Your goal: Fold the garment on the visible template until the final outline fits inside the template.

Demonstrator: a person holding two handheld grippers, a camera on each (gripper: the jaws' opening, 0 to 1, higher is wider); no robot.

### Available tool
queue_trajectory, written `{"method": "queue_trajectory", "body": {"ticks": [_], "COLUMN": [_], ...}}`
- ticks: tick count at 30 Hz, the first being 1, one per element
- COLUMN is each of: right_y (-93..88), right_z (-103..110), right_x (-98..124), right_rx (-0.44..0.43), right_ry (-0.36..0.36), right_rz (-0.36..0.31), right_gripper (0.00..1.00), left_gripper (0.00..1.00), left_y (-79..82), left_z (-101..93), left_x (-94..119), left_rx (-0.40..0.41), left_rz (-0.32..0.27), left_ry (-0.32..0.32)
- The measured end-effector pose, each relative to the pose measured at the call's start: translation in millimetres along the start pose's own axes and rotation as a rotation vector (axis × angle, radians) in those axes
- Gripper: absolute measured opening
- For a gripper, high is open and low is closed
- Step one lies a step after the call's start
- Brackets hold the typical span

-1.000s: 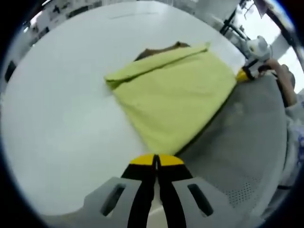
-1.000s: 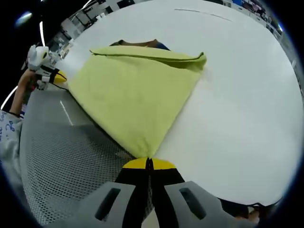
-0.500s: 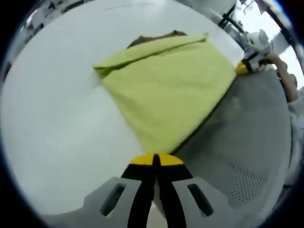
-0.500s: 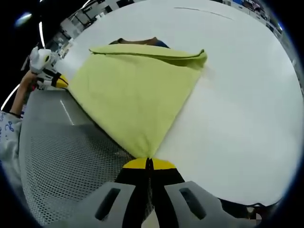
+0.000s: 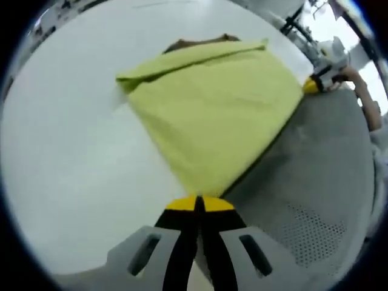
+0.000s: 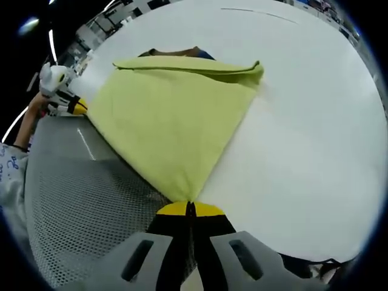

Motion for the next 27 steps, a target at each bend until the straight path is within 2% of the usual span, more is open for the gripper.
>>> {"method": "queue_trajectory", "body": {"ticks": [10, 27], "right_y": [0.7, -1.4], "right_z": [3.0, -2.1], "right_x": [3.2, 8.1], "right_rx": [0.047, 0.042], "right_ry": [-0.034, -0.061], "right_rz": [0.012, -0.001], "right_gripper": [0.01, 0.01], "left_gripper": [0.0, 0.0], "left_y": [4.0, 6.1], "left_z": [-0.2, -1.7], "left_x": [-0.8, -1.5], "left_rx": [-0.025, -0.039], "left_rz": [0.036, 0.05], "left_ry": [0.017, 0.02]}}
Point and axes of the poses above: the point that each gripper's makers call its tool centre point, and the gripper's own axes: x roughly backward along the fingers, z roughly to its left, y roughly out of its top, the point moved 10 cm from there along x, roughly backward along the fingers, and after that the axes turned 5 degrees about z, right-handed, at the moved point
